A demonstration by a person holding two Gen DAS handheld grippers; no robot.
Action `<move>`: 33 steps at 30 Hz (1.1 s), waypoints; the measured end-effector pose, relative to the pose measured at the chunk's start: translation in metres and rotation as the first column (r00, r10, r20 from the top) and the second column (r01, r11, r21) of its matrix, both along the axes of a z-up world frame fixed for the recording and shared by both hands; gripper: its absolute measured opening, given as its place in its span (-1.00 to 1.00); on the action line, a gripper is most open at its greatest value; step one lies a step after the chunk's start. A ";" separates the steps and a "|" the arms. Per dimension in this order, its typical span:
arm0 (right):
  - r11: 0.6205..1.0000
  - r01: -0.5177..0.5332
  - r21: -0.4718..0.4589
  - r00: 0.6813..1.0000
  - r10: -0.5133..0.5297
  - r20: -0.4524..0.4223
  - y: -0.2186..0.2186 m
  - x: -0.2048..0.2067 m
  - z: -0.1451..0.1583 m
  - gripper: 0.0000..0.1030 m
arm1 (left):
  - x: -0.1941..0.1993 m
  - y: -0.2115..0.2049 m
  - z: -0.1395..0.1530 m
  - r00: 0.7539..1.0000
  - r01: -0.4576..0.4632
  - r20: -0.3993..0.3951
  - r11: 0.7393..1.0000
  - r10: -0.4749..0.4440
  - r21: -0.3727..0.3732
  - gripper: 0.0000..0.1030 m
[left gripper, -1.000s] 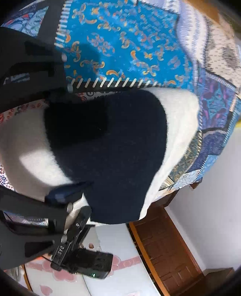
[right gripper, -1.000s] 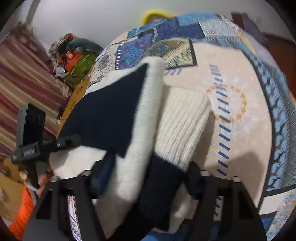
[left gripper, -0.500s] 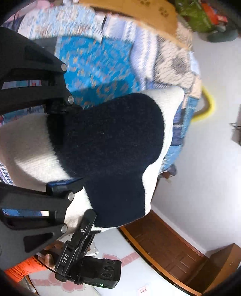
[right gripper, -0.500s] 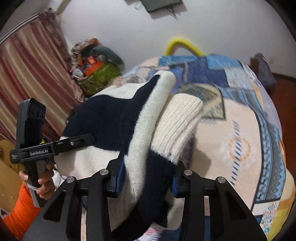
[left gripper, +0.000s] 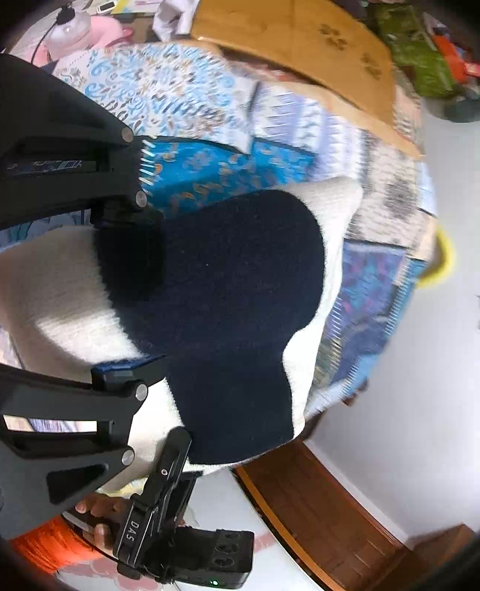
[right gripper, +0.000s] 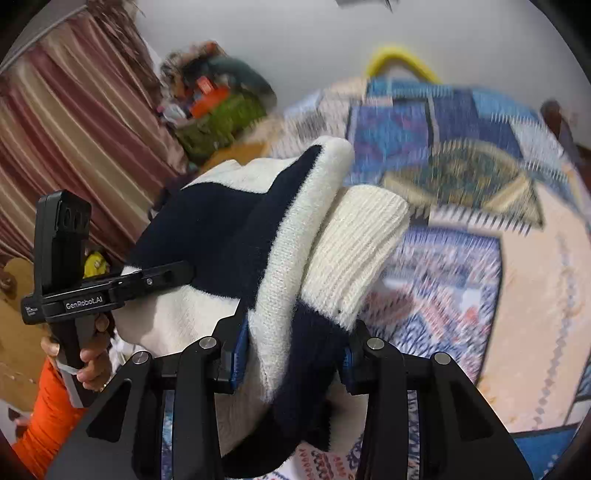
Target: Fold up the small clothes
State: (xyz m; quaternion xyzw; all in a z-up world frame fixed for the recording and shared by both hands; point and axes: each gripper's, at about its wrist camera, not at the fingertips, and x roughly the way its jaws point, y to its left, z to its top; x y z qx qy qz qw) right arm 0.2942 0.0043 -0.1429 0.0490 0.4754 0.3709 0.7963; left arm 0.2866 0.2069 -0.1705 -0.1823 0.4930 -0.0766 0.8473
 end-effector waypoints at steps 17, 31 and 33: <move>0.995 0.061 -0.076 0.994 -0.053 0.100 -0.011 -0.016 -0.004 0.03 | -0.038 0.011 0.009 0.992 -0.060 0.120 0.979 0.038 0.193 0.37; 0.994 0.015 0.105 0.840 -0.069 0.538 -0.035 -0.142 0.147 0.03 | -0.188 -0.053 0.189 0.794 -0.272 0.606 0.921 0.052 0.278 0.37; 0.993 0.002 0.116 0.801 -0.071 0.595 -0.034 -0.165 0.158 0.03 | -0.211 -0.066 0.203 0.753 -0.292 0.657 0.915 0.041 0.278 0.37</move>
